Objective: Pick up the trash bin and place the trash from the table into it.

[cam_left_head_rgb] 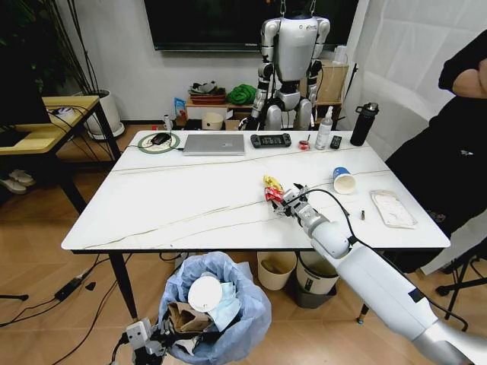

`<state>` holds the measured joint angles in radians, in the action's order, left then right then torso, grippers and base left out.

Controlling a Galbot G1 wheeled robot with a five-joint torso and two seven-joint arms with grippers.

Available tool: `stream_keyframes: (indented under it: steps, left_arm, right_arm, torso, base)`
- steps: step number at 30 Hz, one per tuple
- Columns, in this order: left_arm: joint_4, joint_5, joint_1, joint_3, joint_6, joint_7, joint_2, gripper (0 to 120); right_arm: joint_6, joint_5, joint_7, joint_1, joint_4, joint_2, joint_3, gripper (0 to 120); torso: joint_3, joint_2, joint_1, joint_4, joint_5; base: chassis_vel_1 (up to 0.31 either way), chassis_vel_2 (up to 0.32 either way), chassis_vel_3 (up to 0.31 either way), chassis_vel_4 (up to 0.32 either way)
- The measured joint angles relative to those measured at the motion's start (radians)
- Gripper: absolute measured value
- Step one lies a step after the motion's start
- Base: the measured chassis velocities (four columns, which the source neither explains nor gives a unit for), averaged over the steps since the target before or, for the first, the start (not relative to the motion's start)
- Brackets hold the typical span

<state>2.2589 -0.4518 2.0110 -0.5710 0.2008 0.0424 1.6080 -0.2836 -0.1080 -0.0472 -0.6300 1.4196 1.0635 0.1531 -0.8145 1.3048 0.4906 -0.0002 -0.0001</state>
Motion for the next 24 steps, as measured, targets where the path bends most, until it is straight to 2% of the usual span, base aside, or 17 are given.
stream_keyframes:
  steps: [16, 19, 22, 24]
  left_arm:
    - [0.004, -0.004, -0.001, 0.000, 0.000, 0.000, 0.000, 0]
    - [0.004, -0.005, -0.002, 0.000, 0.000, 0.000, 0.000, 0]
    - [0.004, -0.005, -0.002, 0.000, 0.000, 0.000, 0.000, 0]
    - [0.004, -0.005, -0.002, 0.000, -0.001, 0.000, 0.000, 0]
  right_arm:
    - [-0.002, 0.022, -0.011, 0.016, -0.037, 0.026, 0.006, 99]
    - [-0.002, 0.025, -0.011, 0.018, -0.042, 0.027, 0.006, 87]
    - [-0.002, 0.025, -0.010, 0.018, -0.043, 0.026, 0.005, 81]
    - [-0.003, 0.025, -0.009, 0.018, -0.044, 0.026, 0.005, 70]
  torso:
    - [0.000, 0.000, 0.000, 0.0000, 0.0000]
    - [0.000, 0.000, 0.000, 0.0000, 0.0000]
    - [0.000, 0.000, 0.000, 0.0000, 0.0000]
    - [0.000, 0.000, 0.000, 0.0000, 0.0000]
  base:
    - [0.000, 0.000, 0.000, 0.000]
    - [0.000, 0.000, 0.000, 0.000]
    - [0.000, 0.000, 0.000, 0.000]
    - [0.000, 0.000, 0.000, 0.000]
